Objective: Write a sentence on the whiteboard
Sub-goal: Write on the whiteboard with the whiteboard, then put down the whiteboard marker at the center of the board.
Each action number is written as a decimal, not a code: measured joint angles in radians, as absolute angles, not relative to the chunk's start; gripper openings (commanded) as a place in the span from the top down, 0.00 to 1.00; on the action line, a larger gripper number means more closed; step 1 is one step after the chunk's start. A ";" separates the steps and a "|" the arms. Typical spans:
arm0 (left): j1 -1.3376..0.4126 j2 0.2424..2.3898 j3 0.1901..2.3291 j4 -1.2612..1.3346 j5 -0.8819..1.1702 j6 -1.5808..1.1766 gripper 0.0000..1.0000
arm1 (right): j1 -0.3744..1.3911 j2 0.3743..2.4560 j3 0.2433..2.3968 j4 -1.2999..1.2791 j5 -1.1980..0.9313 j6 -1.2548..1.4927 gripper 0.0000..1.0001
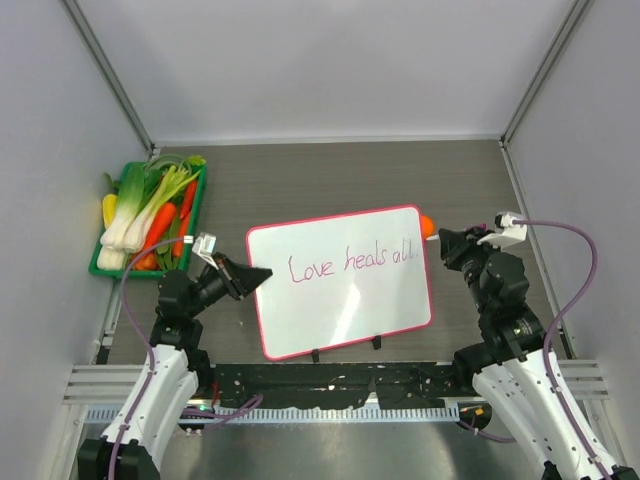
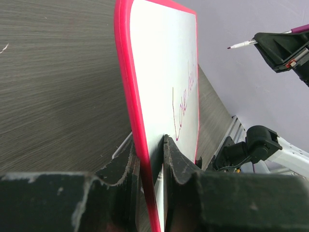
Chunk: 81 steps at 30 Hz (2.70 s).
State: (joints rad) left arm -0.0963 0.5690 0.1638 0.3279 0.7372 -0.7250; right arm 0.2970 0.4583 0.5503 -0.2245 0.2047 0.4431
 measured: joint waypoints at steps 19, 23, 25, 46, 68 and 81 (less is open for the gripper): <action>-0.096 0.566 0.164 0.323 0.734 -0.725 0.96 | 0.297 0.503 0.554 -0.230 0.192 0.447 0.99; -0.096 0.566 0.164 0.321 0.734 -0.725 0.93 | 0.297 0.505 0.554 -0.229 0.189 0.448 0.99; -0.096 0.566 0.164 0.321 0.733 -0.725 0.92 | 0.297 0.505 0.554 -0.227 0.187 0.448 0.99; -0.096 0.566 0.164 0.316 0.729 -0.725 0.70 | 0.297 0.530 0.551 -0.210 0.162 0.452 0.99; -0.086 0.514 0.150 0.204 0.519 -0.563 0.14 | 0.297 0.513 0.543 -0.214 0.170 0.455 0.99; -0.086 0.492 0.150 0.184 0.505 -0.564 0.02 | 0.297 0.572 0.578 -0.266 0.236 0.450 0.99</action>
